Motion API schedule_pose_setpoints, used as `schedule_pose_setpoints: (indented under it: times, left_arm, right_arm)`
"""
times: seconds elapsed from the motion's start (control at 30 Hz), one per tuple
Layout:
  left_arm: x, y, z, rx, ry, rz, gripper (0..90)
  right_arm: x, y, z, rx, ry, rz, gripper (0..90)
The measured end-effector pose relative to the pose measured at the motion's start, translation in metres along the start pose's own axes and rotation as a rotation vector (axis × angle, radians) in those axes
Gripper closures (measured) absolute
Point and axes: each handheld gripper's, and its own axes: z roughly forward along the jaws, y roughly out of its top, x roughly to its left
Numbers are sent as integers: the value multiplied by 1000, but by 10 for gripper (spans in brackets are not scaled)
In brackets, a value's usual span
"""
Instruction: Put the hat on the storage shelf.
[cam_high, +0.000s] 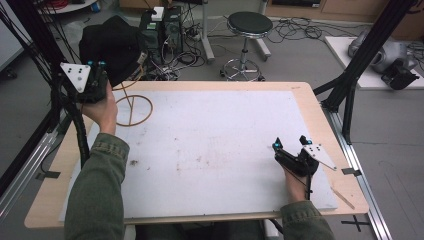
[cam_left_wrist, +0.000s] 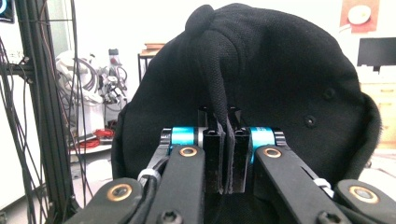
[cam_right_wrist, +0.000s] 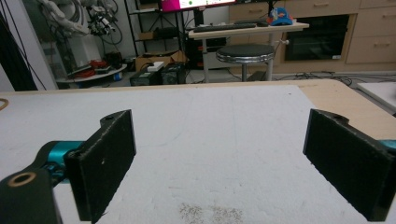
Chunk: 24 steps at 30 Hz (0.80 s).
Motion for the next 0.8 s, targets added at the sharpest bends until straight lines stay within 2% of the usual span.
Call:
schedule_pose_setpoints:
  times: [0.17, 0.2, 0.27, 0.43, 0.47, 0.63, 0.8]
  left_arm:
    - [6, -2, 11, 64, 0, 0, 877]
    - [6, -2, 11, 64, 0, 0, 877]
    - [7, -3, 13, 92, 2, 16, 877]
    - [10, 0, 18, 134, 4, 20, 877]
    - [11, 4, 21, 155, -6, 38, 877]
    - [11, 5, 21, 178, -21, 59, 876]
    - [11, 0, 22, 208, -17, 63, 877]
  right_arm:
    - [-3, 0, -2, -3, -9, 8, 85]
    - [-4, 0, -2, -5, -7, 7, 86]
    - [-3, 0, -3, -3, -5, 7, 85]
    - [-1, 0, -2, 2, 5, -14, 85]
    - [-1, 0, -2, 5, 8, -10, 86]
    - [-1, 1, -3, 2, 4, -8, 86]
    - [-1, 1, -5, -5, 4, -14, 86]
